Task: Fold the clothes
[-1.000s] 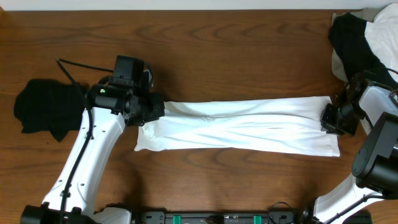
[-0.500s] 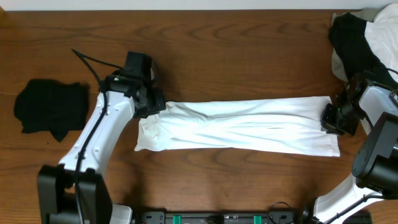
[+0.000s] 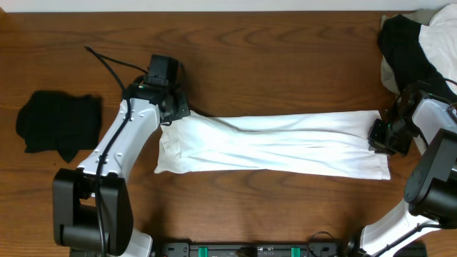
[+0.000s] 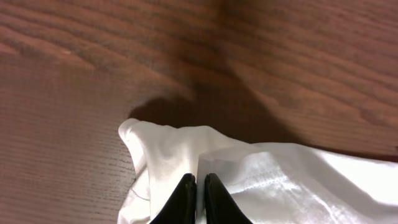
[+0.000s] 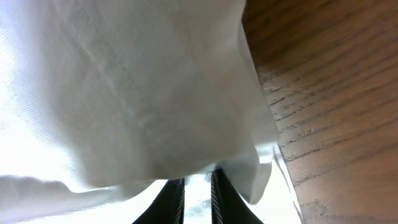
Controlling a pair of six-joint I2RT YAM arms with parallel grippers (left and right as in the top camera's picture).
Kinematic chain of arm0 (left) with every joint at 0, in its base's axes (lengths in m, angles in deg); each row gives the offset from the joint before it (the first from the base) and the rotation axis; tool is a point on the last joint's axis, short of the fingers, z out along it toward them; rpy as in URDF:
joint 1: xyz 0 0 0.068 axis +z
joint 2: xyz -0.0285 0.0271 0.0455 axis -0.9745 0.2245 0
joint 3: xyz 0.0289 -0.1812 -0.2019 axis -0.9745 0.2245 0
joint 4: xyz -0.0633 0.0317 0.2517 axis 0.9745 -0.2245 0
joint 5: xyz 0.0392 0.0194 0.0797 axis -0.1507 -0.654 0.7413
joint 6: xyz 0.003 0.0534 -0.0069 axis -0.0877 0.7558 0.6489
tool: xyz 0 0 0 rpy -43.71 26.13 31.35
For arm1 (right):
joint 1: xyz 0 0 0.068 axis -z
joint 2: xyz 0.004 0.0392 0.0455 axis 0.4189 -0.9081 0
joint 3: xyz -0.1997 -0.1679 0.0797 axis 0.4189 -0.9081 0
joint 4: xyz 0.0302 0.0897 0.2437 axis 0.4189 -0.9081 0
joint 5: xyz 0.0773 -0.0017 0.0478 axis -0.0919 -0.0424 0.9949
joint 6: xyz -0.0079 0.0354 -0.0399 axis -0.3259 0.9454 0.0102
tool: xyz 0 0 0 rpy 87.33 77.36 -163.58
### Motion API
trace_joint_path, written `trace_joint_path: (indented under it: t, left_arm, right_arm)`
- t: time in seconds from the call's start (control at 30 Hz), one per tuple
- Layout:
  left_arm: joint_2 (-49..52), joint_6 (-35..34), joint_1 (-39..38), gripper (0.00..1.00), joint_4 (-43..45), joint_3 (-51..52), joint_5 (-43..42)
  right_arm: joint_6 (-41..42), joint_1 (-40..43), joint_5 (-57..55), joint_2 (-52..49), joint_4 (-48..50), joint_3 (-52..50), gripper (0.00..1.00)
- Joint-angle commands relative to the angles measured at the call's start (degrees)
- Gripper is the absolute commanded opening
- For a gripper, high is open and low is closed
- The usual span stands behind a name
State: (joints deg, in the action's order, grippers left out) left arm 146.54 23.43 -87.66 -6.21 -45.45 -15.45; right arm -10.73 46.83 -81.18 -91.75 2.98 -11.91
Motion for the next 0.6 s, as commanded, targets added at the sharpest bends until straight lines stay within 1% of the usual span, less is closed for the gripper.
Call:
trace_joint_path:
  t: [0.0, 0.27, 0.3, 0.43, 0.57]
  left_arm:
    - [1.7, -0.2, -0.1, 0.09, -1.7, 0.3, 1.6]
    - [6.0, -0.1, -0.1, 0.08, -7.2, 0.3, 1.8]
    - [6.5, -0.1, -0.1, 0.06, -7.5, 0.4, 2.6]
    - [8.1, -0.2, -0.1, 0.06, -7.4, 0.4, 10.0]
    - [8.8, -0.2, -0.1, 0.06, -6.5, 0.4, 11.7]
  right_arm:
    - [0.4, 0.4, 0.4, -1.5, 0.0, -0.4, 0.14]
    - [0.4, 0.4, 0.4, -1.5, 0.0, -0.4, 0.14]
    - [0.4, 0.4, 0.4, -1.5, 0.0, -0.4, 0.14]
    - [0.4, 0.4, 0.4, -1.5, -0.1, -0.4, 0.14]
    - [0.4, 0.4, 0.4, -1.5, -0.2, -0.4, 0.14]
